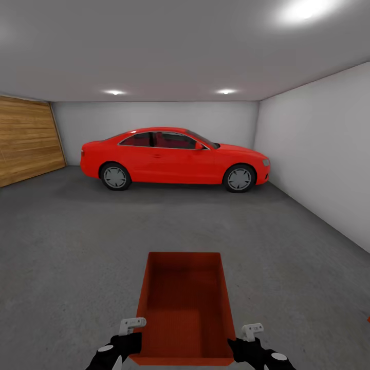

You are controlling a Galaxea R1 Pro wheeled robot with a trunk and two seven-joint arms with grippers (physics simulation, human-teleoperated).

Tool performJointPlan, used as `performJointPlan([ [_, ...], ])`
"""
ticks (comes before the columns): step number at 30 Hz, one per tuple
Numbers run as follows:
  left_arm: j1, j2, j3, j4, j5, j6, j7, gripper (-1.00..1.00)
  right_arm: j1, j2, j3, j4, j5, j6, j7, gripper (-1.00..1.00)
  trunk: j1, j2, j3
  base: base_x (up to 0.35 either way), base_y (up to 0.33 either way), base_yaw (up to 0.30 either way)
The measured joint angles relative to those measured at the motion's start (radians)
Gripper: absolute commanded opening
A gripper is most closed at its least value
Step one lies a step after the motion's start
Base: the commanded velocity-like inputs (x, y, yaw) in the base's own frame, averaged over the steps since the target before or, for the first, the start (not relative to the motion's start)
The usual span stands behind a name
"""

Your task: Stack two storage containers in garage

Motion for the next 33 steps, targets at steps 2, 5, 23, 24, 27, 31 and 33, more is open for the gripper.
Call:
performJointPlan([
  [2,0.000,0.000,0.000,0.000,0.000,0.000,0.000,-1.00,0.000,0.000,0.000,0.000,0.000,0.000,0.000,-1.00,0.000,0.000,0.000,0.000,0.000,0.000],
  [5,0.000,0.000,0.000,0.000,-0.001,0.000,0.000,-1.00,0.000,0.000,0.000,0.000,-0.001,0.000,0.000,-1.00,0.000,0.000,0.000,0.000,0.016,0.000],
  [23,0.000,-0.001,0.000,0.000,-0.001,0.000,0.001,-1.00,0.000,-0.001,0.000,0.000,0.000,0.000,0.000,-1.00,0.000,0.000,0.000,0.000,0.024,0.000],
  [24,0.000,-0.001,0.000,0.000,0.000,0.000,0.001,-1.00,0.000,0.000,0.000,0.000,0.000,0.000,0.000,-1.00,0.000,0.000,0.000,0.000,0.000,0.000],
  [27,0.000,0.000,0.000,0.000,-0.001,0.000,0.000,-1.00,0.000,0.000,0.000,0.000,0.000,0.000,0.000,-1.00,0.000,0.000,0.000,0.000,0.000,0.000],
  [31,0.000,0.000,-0.001,0.000,0.000,0.000,0.000,-1.00,0.000,0.000,0.000,0.000,0.000,0.000,0.000,-1.00,0.000,0.000,0.000,0.000,0.000,0.000],
  [33,0.000,0.000,-0.001,0.000,0.000,0.000,0.000,-1.00,0.000,0.000,0.000,0.000,0.000,0.000,0.000,-1.00,0.000,0.000,0.000,0.000,0.000,0.000],
])
